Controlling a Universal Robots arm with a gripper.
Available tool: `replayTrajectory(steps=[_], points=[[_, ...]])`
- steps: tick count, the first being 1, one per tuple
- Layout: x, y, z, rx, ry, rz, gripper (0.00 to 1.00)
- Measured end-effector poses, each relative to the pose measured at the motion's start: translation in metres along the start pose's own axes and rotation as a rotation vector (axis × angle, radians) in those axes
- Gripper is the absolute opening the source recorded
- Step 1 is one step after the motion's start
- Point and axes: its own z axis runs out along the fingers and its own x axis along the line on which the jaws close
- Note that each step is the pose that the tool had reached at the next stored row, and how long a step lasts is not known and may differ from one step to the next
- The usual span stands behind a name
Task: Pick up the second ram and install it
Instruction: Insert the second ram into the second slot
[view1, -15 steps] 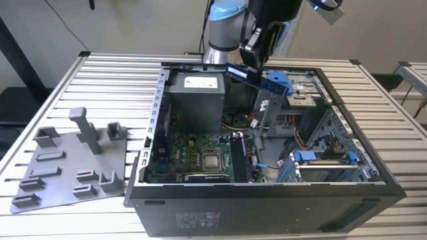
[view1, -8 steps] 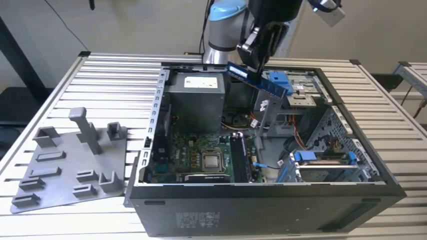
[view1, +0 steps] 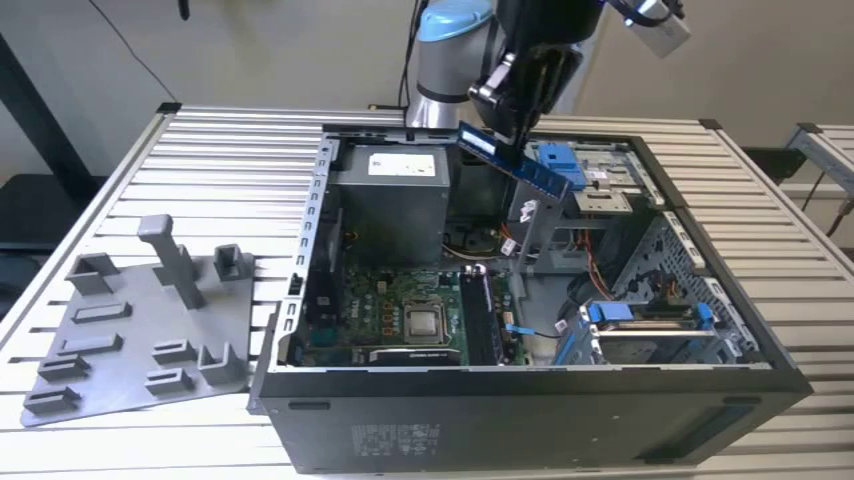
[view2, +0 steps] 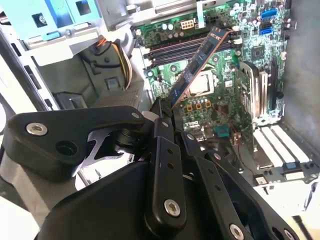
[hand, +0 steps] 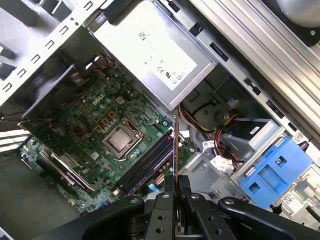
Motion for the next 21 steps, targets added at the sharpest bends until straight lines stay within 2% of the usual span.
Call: replayTrajectory(steps=[13,21], points=[[0.0002,-0.0003,0.0004,0.0031,-0.0058,0.143,0.14],[0.001,-0.001,0.0007,0.0047,-0.0085,0.211,0.14]])
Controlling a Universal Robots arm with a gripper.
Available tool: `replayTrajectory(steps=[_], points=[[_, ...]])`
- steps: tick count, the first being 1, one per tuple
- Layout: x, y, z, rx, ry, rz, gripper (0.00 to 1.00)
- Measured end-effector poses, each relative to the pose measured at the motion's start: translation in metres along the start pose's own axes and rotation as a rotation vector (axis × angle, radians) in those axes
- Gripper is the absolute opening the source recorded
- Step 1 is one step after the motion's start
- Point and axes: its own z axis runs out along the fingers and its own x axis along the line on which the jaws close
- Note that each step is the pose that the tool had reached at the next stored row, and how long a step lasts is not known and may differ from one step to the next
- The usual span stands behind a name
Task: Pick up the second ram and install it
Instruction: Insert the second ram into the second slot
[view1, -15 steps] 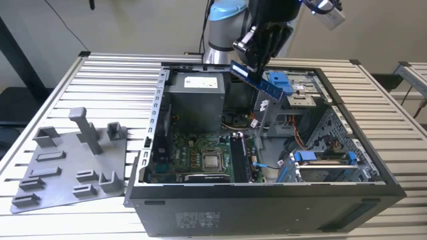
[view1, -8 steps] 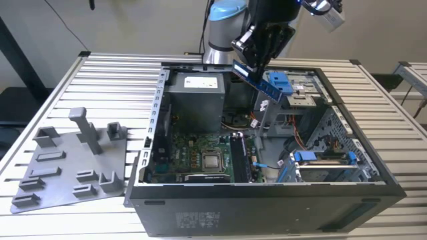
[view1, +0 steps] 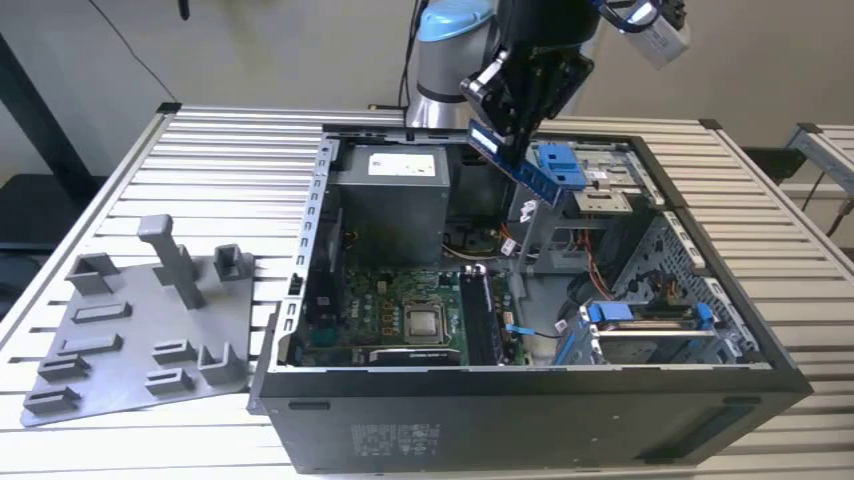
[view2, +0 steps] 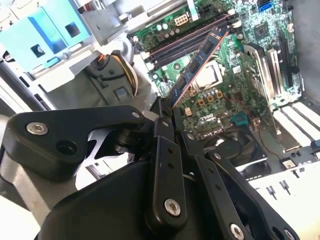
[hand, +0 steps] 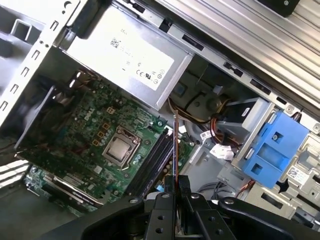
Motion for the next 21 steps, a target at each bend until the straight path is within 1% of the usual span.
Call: replayTrajectory(steps=[21], points=[[0.0037,-0.0065,0.0008,0.0038,-0.007,0.171,0.14]])
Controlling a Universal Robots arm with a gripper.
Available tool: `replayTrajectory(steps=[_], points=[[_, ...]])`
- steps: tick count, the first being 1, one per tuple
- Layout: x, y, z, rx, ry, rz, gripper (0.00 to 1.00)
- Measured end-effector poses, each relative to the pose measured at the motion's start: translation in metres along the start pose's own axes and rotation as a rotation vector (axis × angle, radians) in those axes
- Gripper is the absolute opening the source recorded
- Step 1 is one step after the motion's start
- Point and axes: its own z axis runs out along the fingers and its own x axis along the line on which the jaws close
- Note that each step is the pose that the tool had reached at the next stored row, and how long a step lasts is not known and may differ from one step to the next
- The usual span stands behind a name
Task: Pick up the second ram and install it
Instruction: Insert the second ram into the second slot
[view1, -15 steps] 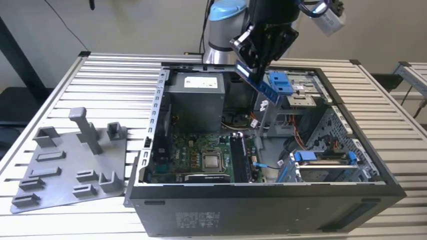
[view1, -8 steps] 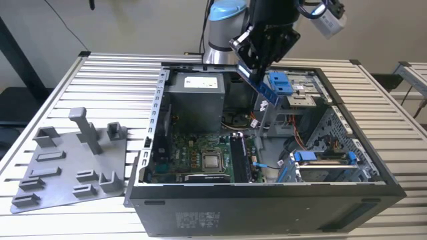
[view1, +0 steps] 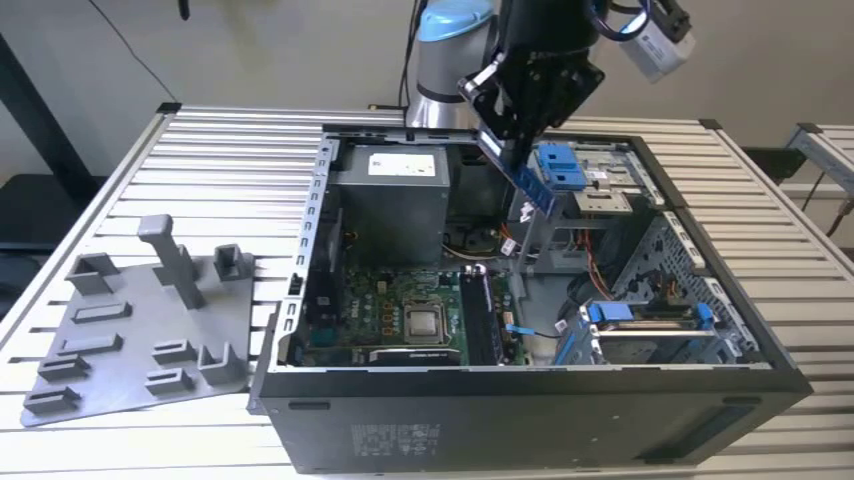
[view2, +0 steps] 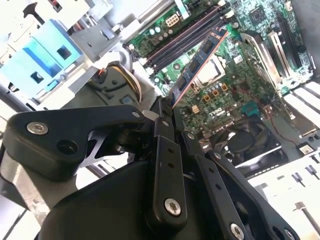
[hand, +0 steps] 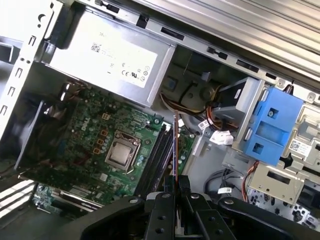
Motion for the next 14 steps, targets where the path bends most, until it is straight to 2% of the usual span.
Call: replayTrajectory(steps=[9,14], points=[[0.0003,-0.0008,0.0003,0.0022,-0.0037,0.092,0.14],[0.0003,-0.0008,0.0006,0.0028,-0.0051,0.125,0.14]])
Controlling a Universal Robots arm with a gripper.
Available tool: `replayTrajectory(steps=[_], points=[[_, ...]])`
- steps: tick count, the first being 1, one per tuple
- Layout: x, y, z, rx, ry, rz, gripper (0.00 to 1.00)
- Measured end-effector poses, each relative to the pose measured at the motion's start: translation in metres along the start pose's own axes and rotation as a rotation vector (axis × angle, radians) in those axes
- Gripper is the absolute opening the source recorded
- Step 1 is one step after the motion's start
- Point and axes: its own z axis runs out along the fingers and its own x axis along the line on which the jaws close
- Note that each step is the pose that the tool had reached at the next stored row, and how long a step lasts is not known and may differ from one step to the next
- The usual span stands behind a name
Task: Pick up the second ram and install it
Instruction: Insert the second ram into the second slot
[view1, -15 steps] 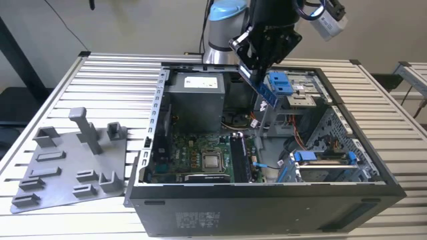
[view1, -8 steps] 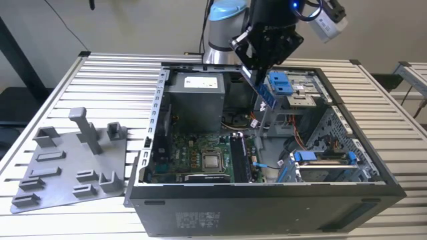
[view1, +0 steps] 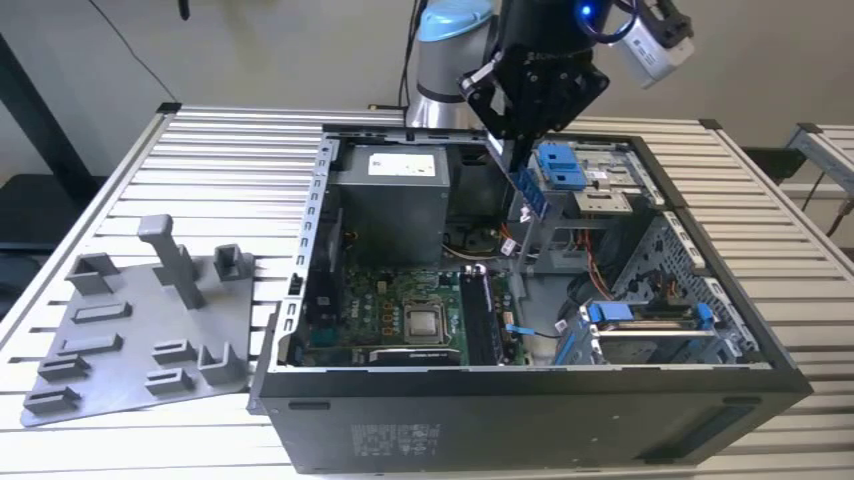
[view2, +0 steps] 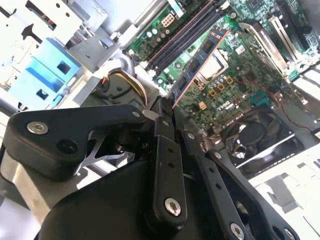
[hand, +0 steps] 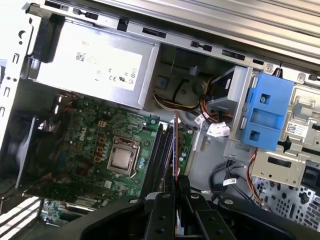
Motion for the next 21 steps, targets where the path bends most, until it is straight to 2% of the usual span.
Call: replayTrajectory(steps=[5,16,21], points=[[0.0001,0.0,0.0003,0.0006,-0.0012,0.029,0.14],[0.0007,0.0001,0.0011,0.003,-0.0058,0.14,0.14],[0.0007,0.0001,0.0013,0.0038,-0.0071,0.173,0.14]])
